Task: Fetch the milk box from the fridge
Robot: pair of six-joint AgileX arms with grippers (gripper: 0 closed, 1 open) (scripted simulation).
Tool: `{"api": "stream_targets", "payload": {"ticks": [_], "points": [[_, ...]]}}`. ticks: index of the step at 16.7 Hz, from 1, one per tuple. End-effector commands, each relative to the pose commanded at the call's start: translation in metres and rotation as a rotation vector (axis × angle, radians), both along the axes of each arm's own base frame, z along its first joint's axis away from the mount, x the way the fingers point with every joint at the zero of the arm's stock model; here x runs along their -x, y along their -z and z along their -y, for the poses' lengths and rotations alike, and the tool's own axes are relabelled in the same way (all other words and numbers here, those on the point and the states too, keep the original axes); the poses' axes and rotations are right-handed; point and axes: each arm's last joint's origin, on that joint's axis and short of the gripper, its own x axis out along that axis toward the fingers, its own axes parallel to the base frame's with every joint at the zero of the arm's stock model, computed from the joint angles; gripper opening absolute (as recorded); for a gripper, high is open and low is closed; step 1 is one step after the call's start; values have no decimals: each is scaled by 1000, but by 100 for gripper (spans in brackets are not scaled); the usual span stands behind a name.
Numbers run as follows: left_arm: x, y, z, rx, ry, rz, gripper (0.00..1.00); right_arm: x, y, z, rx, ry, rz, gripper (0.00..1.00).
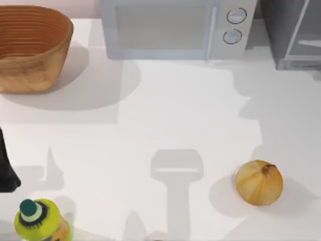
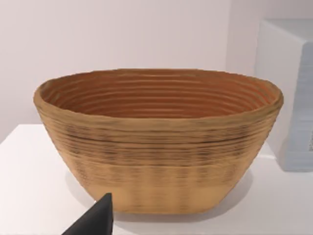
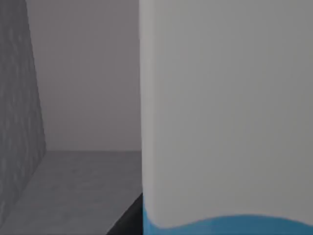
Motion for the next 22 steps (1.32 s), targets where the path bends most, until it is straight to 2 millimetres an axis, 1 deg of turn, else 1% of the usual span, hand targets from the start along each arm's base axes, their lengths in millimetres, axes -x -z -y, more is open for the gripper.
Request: {"api": "stream_targets", "payload": {"ticks": [2, 4, 6, 7, 8, 10, 12, 13, 15, 17, 19, 22], "points": [[0, 0, 0, 0, 0, 0, 100, 4, -6, -3, 1, -1, 2, 0], [0, 0, 0, 0, 0, 0, 100, 13, -20, -11, 4, -1, 6, 0], [0, 0, 0, 0, 0, 0, 100, 31, -39, -22, 6, 1, 11, 0], [0, 0, 0, 0, 0, 0, 100, 42, -50, -28, 7, 3, 12, 0], [0, 0, 0, 0, 0, 0, 100, 56, -60, -35, 7, 4, 14, 0], [0, 0, 0, 0, 0, 0, 100, 91, -78, -50, 6, 8, 19, 0], [0, 0, 0, 0, 0, 0, 100, 134, -90, -66, 6, 10, 32, 0], [0, 0, 0, 0, 0, 0, 100, 156, -92, -73, 5, 10, 40, 0], [0, 0, 0, 0, 0, 0, 100, 198, -86, -85, 3, 10, 51, 0], [0, 0, 0, 0, 0, 0, 100, 231, -69, -94, -1, 8, 53, 0], [0, 0, 0, 0, 0, 0, 100, 252, -47, -99, -4, 4, 42, 0], [0, 0, 0, 0, 0, 0, 100, 269, -17, -104, -5, -2, 22, 0]]}}
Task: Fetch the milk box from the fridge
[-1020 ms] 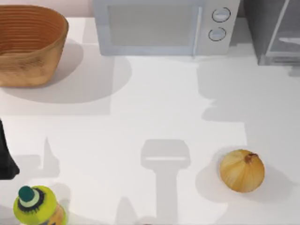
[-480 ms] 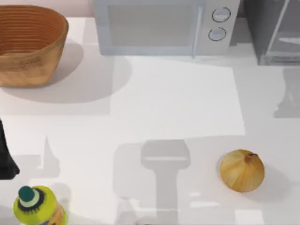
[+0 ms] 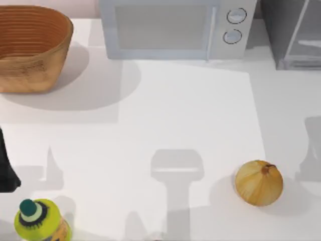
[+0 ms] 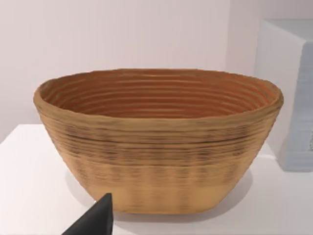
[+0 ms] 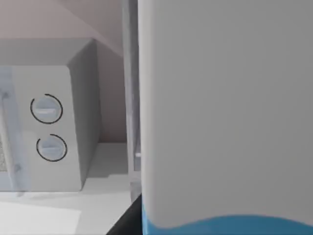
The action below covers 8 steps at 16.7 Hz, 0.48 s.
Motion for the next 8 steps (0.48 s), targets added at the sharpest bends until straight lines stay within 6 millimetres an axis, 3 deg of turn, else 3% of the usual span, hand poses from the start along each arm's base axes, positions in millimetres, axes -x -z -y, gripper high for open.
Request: {"api": "stream_targets", "payload": {"ticks": [4, 8], "points": [[0, 0, 0, 0, 0, 0, 100, 6, 20, -3, 4, -5, -12, 0], [0, 0, 0, 0, 0, 0, 100, 6, 21, -3, 4, -6, -13, 0]]}}
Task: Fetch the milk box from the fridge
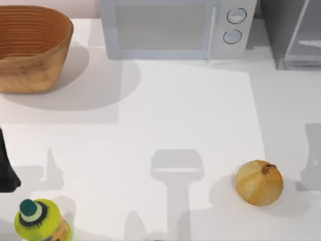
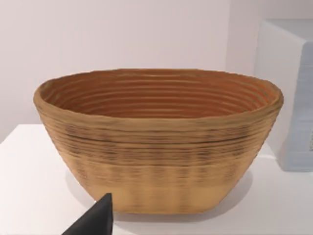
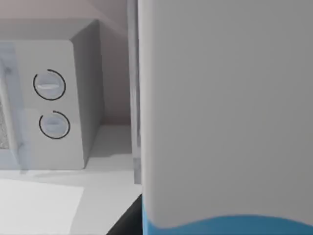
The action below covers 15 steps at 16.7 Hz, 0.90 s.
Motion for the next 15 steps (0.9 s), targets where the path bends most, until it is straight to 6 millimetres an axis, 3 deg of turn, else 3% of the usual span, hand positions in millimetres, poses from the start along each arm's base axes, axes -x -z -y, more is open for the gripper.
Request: {"api": "stream_targets", "payload": {"ticks": [4, 9, 12, 15], "points": [[0, 0, 0, 0, 0, 0, 100, -1, -6, 0, -2, -18, 13, 0], [0, 0, 0, 0, 0, 0, 100, -18, -43, -3, 9, -146, 84, 0], [0, 0, 0, 0, 0, 0, 100, -47, -60, -4, 14, -254, 76, 0], [0, 0, 0, 0, 0, 0, 100, -93, -59, -4, 3, -373, 20, 0]]}}
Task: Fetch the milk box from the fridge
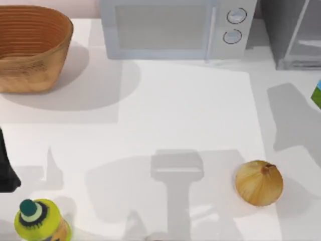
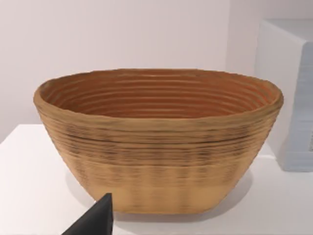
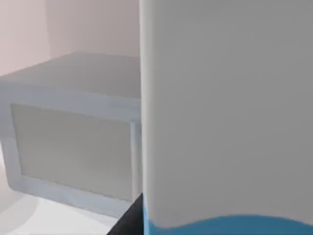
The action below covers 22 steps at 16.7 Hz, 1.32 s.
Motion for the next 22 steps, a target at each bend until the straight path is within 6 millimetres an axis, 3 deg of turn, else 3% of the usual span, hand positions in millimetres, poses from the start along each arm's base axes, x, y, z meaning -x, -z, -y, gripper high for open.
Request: {"api": "stream_targets", "payload": {"ticks": [5, 10, 13, 22], "points": [[0, 0, 0, 0, 0, 0, 100, -70, 34, 4, -12, -189, -62, 0], [0, 0, 0, 0, 0, 0, 100, -114, 75, 9, -9, -331, -50, 0], [0, 0, 0, 0, 0, 0, 100, -126, 90, 11, -1, -379, -28, 0], [0, 0, 0, 0, 0, 0, 100, -134, 98, 5, 0, -394, -28, 0]]}}
